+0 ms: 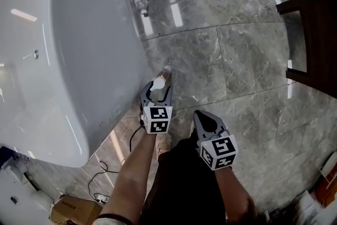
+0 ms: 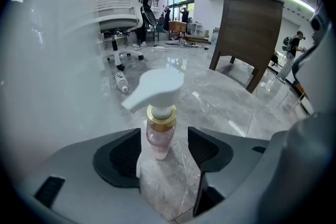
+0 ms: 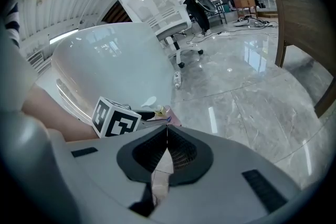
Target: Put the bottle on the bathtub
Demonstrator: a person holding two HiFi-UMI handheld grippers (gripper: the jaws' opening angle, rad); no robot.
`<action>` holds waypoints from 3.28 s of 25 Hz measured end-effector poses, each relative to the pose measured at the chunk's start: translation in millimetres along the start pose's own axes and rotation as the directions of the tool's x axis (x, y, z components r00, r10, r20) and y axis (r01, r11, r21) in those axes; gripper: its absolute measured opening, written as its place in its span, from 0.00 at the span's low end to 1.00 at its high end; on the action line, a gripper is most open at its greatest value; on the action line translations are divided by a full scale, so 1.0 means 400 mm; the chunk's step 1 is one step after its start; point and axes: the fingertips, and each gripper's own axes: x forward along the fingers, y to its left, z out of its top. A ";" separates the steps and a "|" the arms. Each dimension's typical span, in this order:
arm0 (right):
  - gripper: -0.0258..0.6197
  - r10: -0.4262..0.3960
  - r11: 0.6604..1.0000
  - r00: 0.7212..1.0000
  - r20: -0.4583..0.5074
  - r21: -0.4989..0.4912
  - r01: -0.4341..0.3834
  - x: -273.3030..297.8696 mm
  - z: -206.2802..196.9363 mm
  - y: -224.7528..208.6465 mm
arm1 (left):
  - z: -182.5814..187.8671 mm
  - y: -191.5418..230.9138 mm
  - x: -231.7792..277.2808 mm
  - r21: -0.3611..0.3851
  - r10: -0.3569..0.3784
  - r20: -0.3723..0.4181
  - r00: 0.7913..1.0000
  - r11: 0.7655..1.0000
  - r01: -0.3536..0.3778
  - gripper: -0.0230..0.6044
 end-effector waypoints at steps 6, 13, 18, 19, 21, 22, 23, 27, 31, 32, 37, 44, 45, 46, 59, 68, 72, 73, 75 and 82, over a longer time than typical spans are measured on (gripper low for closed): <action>0.08 -0.017 1.000 1.000 0.020 -0.006 0.018 -0.055 0.060 0.029 | 0.029 -0.004 -0.081 0.023 -0.012 -0.020 1.000 1.000 0.012 0.48; 0.08 -0.047 0.999 0.998 0.033 -0.001 0.047 -0.128 0.125 0.058 | 0.063 -0.028 -0.188 -0.008 -0.029 -0.059 0.998 1.000 0.029 0.48; 0.08 -0.049 0.999 0.998 0.034 0.003 0.049 -0.188 0.162 0.102 | 0.113 -0.051 -0.279 -0.024 -0.054 -0.041 0.998 0.998 0.053 0.48; 0.08 -0.049 0.999 0.998 0.034 0.000 0.049 -0.200 0.170 0.110 | 0.126 -0.058 -0.300 -0.031 -0.061 -0.031 0.998 0.998 0.060 0.48; 0.08 -0.050 0.999 0.998 0.037 -0.009 0.050 -0.224 0.189 0.127 | 0.160 -0.073 -0.340 -0.054 -0.084 0.001 0.996 0.995 0.084 0.48; 0.08 -0.050 0.999 0.998 0.040 -0.015 0.050 -0.235 0.200 0.135 | 0.181 -0.081 -0.361 -0.068 -0.096 0.020 0.995 0.993 0.098 0.47; 0.08 -0.050 0.999 0.998 0.043 -0.020 0.051 -0.245 0.212 0.142 | 0.201 -0.087 -0.380 -0.078 -0.107 0.038 0.994 0.991 0.109 0.47; 0.08 -0.050 0.998 0.997 0.058 -0.036 0.052 -0.280 0.255 0.167 | 0.270 -0.092 -0.467 -0.106 -0.133 0.090 0.987 0.984 0.142 0.47; 0.08 -0.052 0.996 0.996 0.070 -0.066 0.057 -0.318 0.304 0.202 | 0.339 -0.082 -0.570 -0.087 -0.147 0.168 0.975 0.983 0.164 0.42; 0.08 -0.052 0.996 0.996 0.072 -0.070 0.057 -0.329 0.314 0.213 | 0.345 -0.081 -0.597 -0.077 -0.152 0.173 0.973 0.983 0.167 0.42; 0.08 -0.045 0.995 0.994 0.099 -0.082 0.054 -0.377 0.366 0.263 | 0.386 -0.074 -0.729 -0.091 -0.174 0.203 0.964 0.976 0.196 0.38; 0.08 -0.034 0.996 0.990 0.134 -0.083 0.045 -0.440 0.425 0.325 | 0.435 -0.049 -0.873 -0.162 -0.151 0.264 0.953 0.967 0.198 0.26; 0.08 -0.034 0.996 0.990 0.137 -0.080 0.045 -0.449 0.430 0.331 | 0.444 -0.047 -0.889 -0.161 -0.147 0.268 0.952 0.967 0.195 0.24; 0.08 -0.034 0.996 0.990 0.140 -0.079 0.045 -0.457 0.435 0.337 | 0.453 -0.044 -0.904 -0.160 -0.145 0.270 0.952 0.968 0.193 0.23; 0.08 -0.003 0.994 0.984 0.177 -0.104 0.021 -0.577 0.500 0.423 | 0.536 -0.004 -1.081 -0.186 -0.112 0.313 0.943 0.967 0.176 0.12; 0.08 0.011 0.995 0.977 0.212 -0.102 0.011 -0.661 0.503 0.479 | 0.557 -0.013 -1.188 -0.180 -0.097 0.326 0.940 0.970 0.162 0.11; 0.08 0.019 0.993 0.976 0.219 -0.118 0.007 -0.678 0.499 0.500 | 0.554 -0.021 -1.221 -0.179 -0.107 0.337 0.936 0.968 0.175 0.11; 0.08 0.023 0.993 0.975 0.222 -0.122 0.004 -0.682 0.500 0.503 | 0.551 -0.021 -1.227 -0.181 -0.107 0.337 0.936 0.968 0.176 0.11; 0.08 0.028 0.993 0.973 0.229 -0.119 -0.001 -0.691 0.501 0.507 | 0.543 -0.024 -1.236 -0.185 -0.105 0.334 0.937 0.967 0.175 0.11; 0.08 0.025 0.993 0.971 0.236 -0.121 0.004 -0.707 0.502 0.512 | 0.528 -0.026 -1.245 -0.208 -0.105 0.324 0.940 0.962 0.179 0.11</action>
